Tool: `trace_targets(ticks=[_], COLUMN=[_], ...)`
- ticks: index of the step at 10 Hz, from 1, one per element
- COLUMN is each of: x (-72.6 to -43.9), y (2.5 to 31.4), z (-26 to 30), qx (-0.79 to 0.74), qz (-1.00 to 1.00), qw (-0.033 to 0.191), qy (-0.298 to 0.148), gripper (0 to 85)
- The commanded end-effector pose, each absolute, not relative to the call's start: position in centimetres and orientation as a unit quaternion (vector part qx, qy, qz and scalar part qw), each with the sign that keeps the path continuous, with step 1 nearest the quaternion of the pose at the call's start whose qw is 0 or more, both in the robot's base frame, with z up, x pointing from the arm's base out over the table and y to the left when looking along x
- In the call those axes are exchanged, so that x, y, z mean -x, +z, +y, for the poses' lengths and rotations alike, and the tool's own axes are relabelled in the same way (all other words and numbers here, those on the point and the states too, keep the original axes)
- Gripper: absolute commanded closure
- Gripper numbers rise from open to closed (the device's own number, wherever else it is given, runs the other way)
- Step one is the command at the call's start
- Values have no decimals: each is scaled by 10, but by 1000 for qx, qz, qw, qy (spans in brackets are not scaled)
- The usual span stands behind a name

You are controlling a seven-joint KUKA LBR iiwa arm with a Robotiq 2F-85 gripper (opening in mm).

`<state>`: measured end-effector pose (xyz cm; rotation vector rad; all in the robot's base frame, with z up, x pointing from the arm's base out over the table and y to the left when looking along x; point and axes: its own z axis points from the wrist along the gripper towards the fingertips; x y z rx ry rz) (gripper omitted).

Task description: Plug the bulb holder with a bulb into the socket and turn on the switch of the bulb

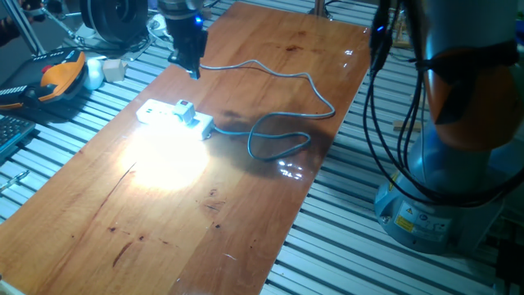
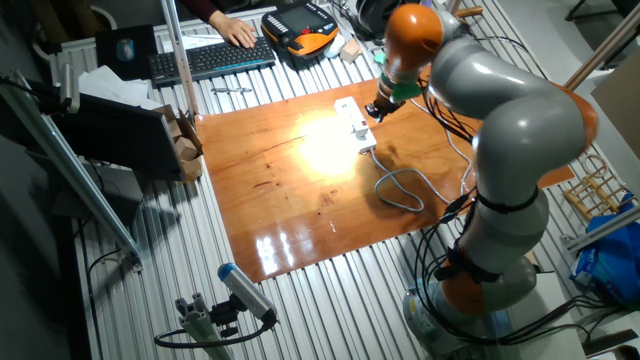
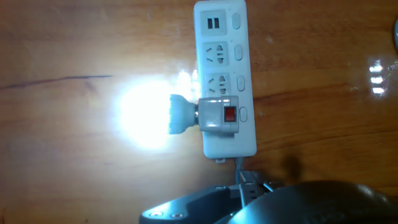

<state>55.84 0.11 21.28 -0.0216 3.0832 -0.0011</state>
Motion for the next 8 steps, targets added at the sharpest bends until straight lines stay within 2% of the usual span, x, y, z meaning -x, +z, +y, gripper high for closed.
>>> trace_targets(ticks=[1, 4, 8], x=[-553, -540, -533], y=[215, 226, 222], z=[1, 7, 1], qx=[7, -3, -5], qz=[1000, 1000, 999], qw=[24, 24, 35], qy=[4, -5, 2], gripper=[850, 850, 850])
